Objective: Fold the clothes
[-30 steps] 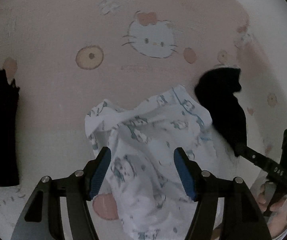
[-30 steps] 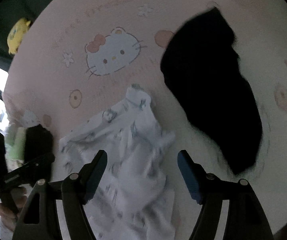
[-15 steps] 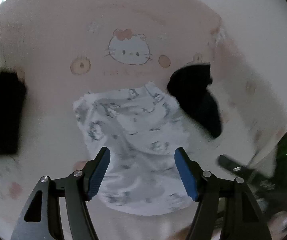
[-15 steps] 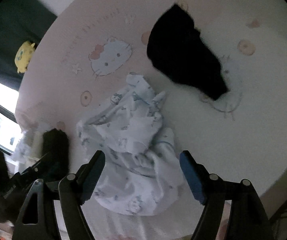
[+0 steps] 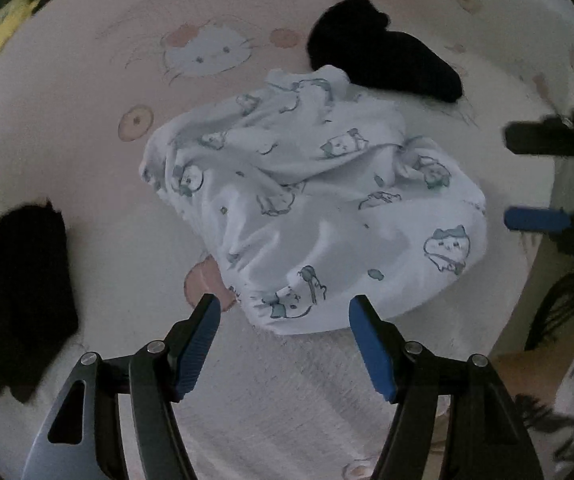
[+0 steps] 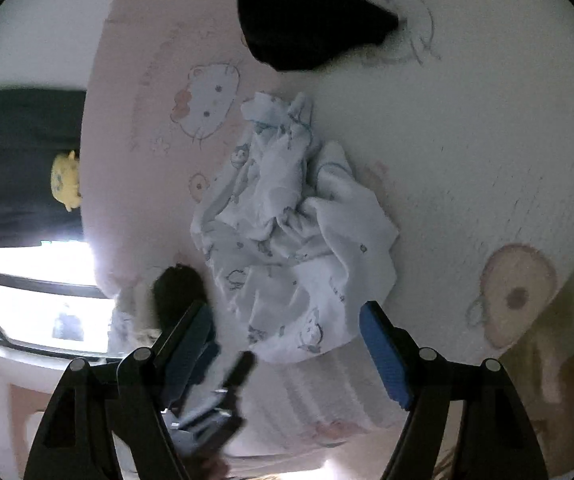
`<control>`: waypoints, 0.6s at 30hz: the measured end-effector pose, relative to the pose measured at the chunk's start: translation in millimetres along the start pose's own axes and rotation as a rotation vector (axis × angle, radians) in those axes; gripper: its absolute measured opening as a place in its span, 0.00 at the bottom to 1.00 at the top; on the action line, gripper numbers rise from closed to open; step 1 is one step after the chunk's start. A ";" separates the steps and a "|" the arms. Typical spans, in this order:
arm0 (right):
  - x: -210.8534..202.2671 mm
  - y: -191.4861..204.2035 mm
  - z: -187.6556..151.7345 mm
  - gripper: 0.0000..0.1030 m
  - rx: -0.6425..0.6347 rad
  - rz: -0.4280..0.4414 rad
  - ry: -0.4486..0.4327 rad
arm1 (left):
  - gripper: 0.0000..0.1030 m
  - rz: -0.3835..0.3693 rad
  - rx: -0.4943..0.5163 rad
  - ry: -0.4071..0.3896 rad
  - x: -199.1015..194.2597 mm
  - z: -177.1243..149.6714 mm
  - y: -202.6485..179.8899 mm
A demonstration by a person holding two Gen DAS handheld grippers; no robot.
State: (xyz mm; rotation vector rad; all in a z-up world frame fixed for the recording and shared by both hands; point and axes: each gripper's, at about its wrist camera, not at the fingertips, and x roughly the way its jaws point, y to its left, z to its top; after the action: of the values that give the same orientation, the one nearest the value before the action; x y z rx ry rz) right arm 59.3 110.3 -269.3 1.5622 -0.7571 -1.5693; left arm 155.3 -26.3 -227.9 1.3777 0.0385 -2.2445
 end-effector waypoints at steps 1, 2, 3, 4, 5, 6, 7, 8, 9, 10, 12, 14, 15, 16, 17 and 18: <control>1.9 -0.2 2.3 0.74 -0.009 -0.019 0.011 | 0.63 0.005 0.017 -0.012 -1.4 -0.5 -1.1; 3.3 -0.5 3.9 0.74 -0.014 -0.040 0.016 | 0.63 0.006 0.030 -0.021 -2.5 -0.5 -2.1; 4.0 -3.0 4.1 0.74 -0.004 -0.050 0.016 | 0.63 0.006 0.043 -0.030 -3.7 -0.4 -3.1; 4.4 -7.0 3.7 0.74 0.016 -0.050 0.016 | 0.63 0.005 0.059 -0.025 -3.2 0.0 -4.7; 4.9 -10.9 3.3 0.74 0.036 -0.051 0.016 | 0.63 0.005 0.075 -0.019 -2.6 0.4 -6.3; 5.3 -14.9 2.9 0.74 0.056 -0.051 0.016 | 0.63 0.008 0.097 -0.019 -2.5 0.1 -8.2; 5.9 -19.9 1.9 0.74 0.081 -0.048 0.015 | 0.63 0.014 0.142 -0.016 -0.8 -1.2 -13.3; 7.1 -25.5 0.5 0.74 0.110 -0.051 0.015 | 0.63 0.020 0.190 -0.014 1.2 -2.6 -18.6; 8.5 -31.2 -0.9 0.74 0.140 -0.062 0.016 | 0.63 0.032 0.248 -0.016 3.7 -5.6 -25.2; 9.6 -35.3 -1.7 0.74 0.164 -0.058 0.018 | 0.63 0.037 0.277 -0.018 4.4 -8.3 -27.6; 11.4 -41.6 -2.3 0.74 0.205 -0.030 0.022 | 0.63 0.042 0.351 -0.022 7.9 -12.8 -36.3; 13.1 -47.9 -3.0 0.74 0.246 -0.002 0.026 | 0.63 0.030 0.411 -0.045 6.7 -16.1 -44.7; 14.0 -51.0 -3.3 0.74 0.267 0.013 0.028 | 0.63 0.030 0.434 -0.057 5.4 -16.6 -47.6; 15.1 -51.6 -2.8 0.75 0.277 0.024 0.026 | 0.63 0.030 0.457 -0.071 4.3 -17.4 -51.5; 16.2 -50.2 -1.7 0.75 0.279 0.032 0.022 | 0.63 0.021 0.471 -0.087 3.3 -17.9 -54.5; 17.4 -48.8 -0.6 0.75 0.281 0.041 0.019 | 0.63 0.015 0.475 -0.092 2.6 -17.4 -55.7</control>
State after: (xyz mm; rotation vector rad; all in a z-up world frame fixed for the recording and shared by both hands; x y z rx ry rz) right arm 55.3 120.9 -319.8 1.7457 -1.0276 -1.4645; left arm 144.9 26.1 -251.4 1.4894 -0.5679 -2.3960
